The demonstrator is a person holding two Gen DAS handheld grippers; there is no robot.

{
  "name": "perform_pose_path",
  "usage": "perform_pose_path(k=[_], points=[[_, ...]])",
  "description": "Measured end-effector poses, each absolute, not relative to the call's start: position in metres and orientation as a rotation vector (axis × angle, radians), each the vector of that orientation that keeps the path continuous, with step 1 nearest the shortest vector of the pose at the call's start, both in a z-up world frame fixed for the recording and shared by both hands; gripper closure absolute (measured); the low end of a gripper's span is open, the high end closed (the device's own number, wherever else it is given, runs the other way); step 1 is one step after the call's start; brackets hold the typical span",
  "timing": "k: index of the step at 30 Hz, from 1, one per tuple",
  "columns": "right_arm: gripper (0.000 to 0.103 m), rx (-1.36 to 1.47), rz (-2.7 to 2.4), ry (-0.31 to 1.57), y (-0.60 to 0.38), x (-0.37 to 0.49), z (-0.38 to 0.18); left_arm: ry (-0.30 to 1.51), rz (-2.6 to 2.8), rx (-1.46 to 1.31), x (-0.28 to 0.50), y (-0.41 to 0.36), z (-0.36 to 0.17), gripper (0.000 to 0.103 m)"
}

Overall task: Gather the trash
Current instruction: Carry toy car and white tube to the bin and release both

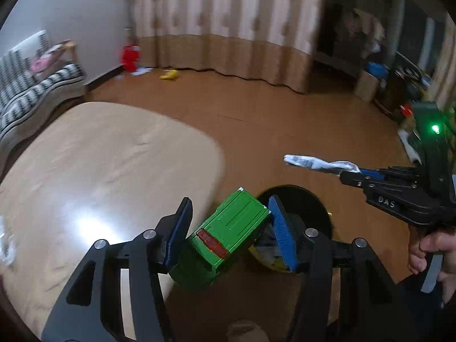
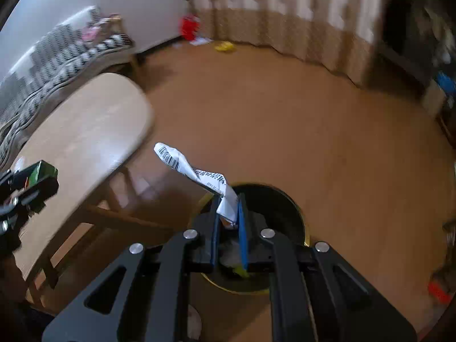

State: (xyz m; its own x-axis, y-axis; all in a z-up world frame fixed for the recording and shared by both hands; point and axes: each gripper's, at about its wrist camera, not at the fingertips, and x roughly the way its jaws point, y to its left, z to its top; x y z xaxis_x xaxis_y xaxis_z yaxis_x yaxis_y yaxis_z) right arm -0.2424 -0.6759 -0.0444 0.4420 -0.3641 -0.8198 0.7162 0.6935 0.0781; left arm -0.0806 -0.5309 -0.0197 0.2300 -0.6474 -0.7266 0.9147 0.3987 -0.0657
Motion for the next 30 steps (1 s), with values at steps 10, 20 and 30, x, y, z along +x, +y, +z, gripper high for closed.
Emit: perform_pose_path(k=[10,20,30], points=[[0.091,0.582,-0.761,1.004,-0.714,-0.272,-0.082,0.818,-1.201,0.467,-0.096,-0.593,-0.055,0.049],[0.091,0.595,-0.752,1.020,-0.714,-0.265,-0.085,0.841,-1.206,0.455,-0.093,-0.600,-0.061,0.049],[0.031,0.577,-0.777,0.974,-0.714,-0.265,-0.075,0.866,-1.218,0.449,-0.098,-0.604,-0.067,0.049]])
